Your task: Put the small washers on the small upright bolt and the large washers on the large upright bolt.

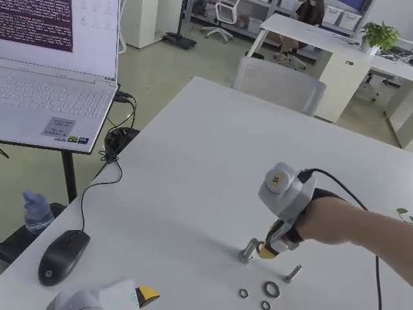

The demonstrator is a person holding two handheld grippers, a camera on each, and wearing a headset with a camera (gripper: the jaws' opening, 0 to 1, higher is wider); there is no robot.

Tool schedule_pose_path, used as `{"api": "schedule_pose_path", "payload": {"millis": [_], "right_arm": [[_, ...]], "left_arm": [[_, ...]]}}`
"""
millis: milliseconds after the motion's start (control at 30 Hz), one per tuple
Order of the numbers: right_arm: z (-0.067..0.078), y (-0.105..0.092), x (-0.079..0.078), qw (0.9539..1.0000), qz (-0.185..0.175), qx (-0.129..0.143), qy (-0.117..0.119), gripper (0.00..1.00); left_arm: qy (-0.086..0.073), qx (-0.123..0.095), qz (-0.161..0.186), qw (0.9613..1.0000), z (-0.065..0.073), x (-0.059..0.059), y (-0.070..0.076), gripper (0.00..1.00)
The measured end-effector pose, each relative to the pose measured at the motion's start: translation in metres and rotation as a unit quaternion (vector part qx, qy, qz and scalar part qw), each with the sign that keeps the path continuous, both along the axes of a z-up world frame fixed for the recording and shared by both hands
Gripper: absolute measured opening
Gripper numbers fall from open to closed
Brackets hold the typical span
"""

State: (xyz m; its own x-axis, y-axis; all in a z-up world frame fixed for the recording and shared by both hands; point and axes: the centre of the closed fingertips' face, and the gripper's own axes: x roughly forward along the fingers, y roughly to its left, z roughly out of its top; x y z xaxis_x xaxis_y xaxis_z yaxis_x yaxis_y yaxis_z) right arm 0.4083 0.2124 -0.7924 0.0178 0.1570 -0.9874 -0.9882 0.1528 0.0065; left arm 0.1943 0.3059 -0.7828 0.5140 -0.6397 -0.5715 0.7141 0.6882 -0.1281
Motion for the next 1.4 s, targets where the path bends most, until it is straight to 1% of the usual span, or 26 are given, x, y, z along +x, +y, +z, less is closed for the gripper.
{"api": "schedule_pose_path", "payload": {"millis": [33, 100, 300, 400, 667, 867, 1400], "right_arm": [[0.000, 0.000, 0.002, 1.0000, 0.000, 0.000, -0.001, 0.22], [-0.002, 0.000, 0.005, 1.0000, -0.001, -0.001, -0.001, 0.22], [-0.005, 0.003, 0.015, 1.0000, -0.002, 0.000, -0.004, 0.22], [-0.007, 0.006, 0.019, 1.0000, -0.003, 0.002, -0.006, 0.22], [-0.015, 0.011, 0.022, 1.0000, 0.000, -0.001, -0.003, 0.22], [-0.019, 0.010, 0.024, 1.0000, 0.002, -0.006, -0.003, 0.22], [-0.026, 0.013, 0.025, 0.9999, 0.007, -0.012, -0.001, 0.22]], "left_arm": [[-0.003, 0.001, 0.000, 1.0000, 0.000, 0.001, 0.000, 0.79], [-0.001, 0.001, -0.001, 1.0000, -0.001, 0.000, 0.000, 0.79], [-0.002, -0.005, -0.001, 1.0000, -0.001, 0.003, -0.002, 0.79], [0.000, -0.003, -0.002, 1.0000, -0.002, 0.004, -0.002, 0.79], [0.002, -0.005, -0.002, 1.0000, -0.003, 0.006, 0.000, 0.78], [0.005, -0.002, 0.000, 1.0000, -0.006, 0.006, 0.003, 0.78], [0.009, -0.006, 0.002, 0.9999, -0.009, 0.009, 0.003, 0.78]]}}
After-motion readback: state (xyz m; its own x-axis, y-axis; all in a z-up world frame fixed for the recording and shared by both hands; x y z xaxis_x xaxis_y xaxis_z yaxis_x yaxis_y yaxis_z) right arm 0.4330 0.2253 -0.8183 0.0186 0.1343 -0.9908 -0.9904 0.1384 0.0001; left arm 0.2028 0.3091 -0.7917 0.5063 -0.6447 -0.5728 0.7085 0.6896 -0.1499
